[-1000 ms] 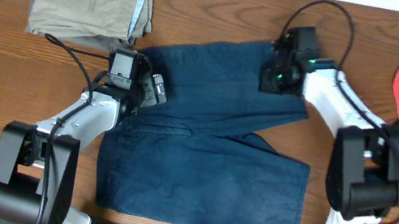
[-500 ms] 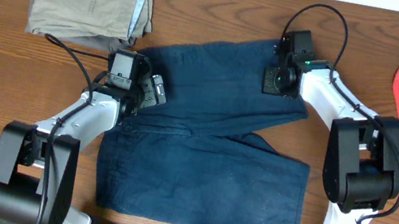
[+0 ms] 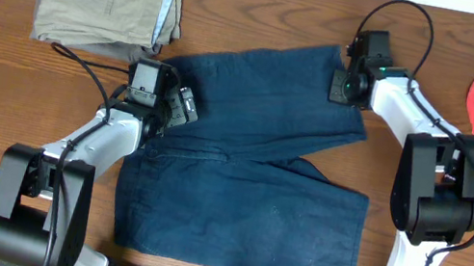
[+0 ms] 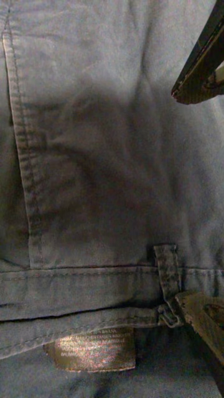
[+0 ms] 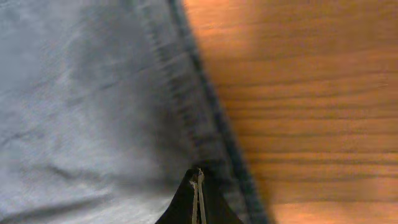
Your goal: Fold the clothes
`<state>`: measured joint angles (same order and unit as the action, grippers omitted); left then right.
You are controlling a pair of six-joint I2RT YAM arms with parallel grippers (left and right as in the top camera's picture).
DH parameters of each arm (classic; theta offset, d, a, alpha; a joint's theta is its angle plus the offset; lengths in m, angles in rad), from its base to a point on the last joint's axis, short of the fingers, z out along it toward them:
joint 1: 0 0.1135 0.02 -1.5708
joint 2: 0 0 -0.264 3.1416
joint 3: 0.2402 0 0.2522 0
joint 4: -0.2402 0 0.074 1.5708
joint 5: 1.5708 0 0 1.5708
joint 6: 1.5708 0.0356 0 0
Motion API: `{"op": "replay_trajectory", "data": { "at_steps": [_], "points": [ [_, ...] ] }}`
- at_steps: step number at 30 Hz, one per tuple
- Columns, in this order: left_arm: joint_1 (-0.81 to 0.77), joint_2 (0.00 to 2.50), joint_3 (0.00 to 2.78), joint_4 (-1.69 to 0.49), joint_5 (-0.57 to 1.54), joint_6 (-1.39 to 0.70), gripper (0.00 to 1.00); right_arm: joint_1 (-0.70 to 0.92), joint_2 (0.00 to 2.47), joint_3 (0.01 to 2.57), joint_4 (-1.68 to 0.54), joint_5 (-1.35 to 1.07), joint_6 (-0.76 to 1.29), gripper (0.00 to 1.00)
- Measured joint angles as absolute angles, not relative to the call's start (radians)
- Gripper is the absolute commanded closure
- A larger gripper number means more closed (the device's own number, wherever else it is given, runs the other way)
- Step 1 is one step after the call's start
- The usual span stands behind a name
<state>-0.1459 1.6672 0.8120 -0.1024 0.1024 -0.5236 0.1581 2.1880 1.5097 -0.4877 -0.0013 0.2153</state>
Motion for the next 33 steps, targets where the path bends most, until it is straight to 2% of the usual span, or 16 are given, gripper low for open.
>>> {"op": "replay_trajectory", "data": {
  "at_steps": [1,4,5,12,23,33],
  "points": [
    [-0.146,1.667,0.812,-0.096,0.107,-0.524,0.03,0.151,2.189,1.51,-0.487,-0.004,0.215,0.99],
    [-0.146,1.667,0.812,-0.059,0.135,-0.534,0.27,0.135,2.189,1.511,-0.485,0.0,0.215,0.99],
    [-0.146,1.667,0.812,-0.049,0.144,-0.53,0.3,0.13,2.189,1.511,-0.486,0.001,0.215,0.99],
    [-0.162,1.669,0.812,-0.004,0.173,-0.528,0.31,0.12,2.189,1.514,-0.495,0.009,0.215,0.99],
    [-0.232,1.808,0.818,0.219,0.181,-0.524,0.31,0.114,2.191,1.525,-0.537,0.036,0.215,0.99],
    [-0.231,1.821,0.829,0.236,0.208,-0.507,0.32,0.11,2.191,1.53,-0.562,0.056,0.215,0.99]
  ]
}}
